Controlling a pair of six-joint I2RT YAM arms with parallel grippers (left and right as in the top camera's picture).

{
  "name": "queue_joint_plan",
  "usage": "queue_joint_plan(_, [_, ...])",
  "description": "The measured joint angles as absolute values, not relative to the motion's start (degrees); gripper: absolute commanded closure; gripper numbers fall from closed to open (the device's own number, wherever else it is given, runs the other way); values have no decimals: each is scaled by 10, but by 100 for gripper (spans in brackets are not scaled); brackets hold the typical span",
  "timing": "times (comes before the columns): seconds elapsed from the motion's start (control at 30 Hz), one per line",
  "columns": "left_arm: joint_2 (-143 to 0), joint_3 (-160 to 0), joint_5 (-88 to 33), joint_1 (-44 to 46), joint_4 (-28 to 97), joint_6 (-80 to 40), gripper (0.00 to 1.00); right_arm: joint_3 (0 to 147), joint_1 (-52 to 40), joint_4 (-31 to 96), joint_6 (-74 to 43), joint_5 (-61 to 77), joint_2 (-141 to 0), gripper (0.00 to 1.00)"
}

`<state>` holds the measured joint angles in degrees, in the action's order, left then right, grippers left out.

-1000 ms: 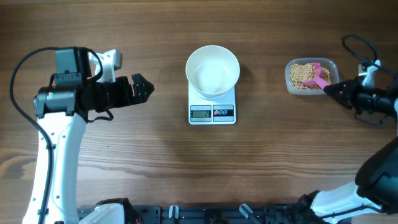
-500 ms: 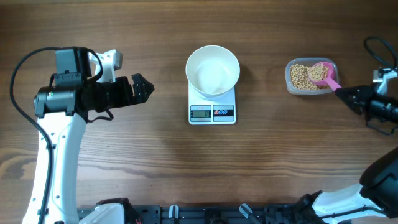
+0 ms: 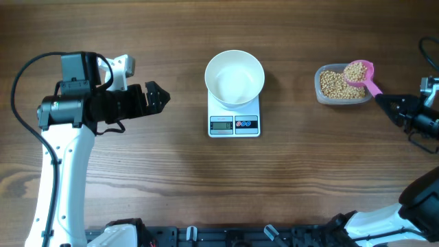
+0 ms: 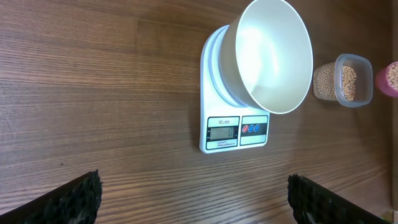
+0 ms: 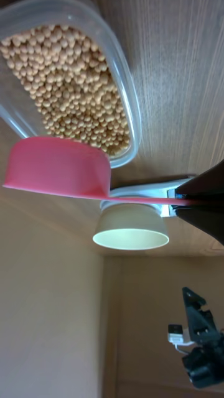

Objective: Scoop item into bowl and weigh 150g on scale
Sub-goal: 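Drag the scoop through the soybeans and lift it filled, then carry the filled scoop with the right gripper over the bowl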

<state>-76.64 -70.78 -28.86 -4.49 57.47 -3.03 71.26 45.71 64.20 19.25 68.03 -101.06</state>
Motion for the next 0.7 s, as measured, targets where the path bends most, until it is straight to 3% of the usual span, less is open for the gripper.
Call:
queue_joint_plan(0.3, [-766,-708,-289,-45,575,-30,0,713,438,676,208,778,-1011,96])
queue_joint_plan(0.7, [-766,-708,-289,-45,575,-30,0,713,284,671,183,864,-1011,95])
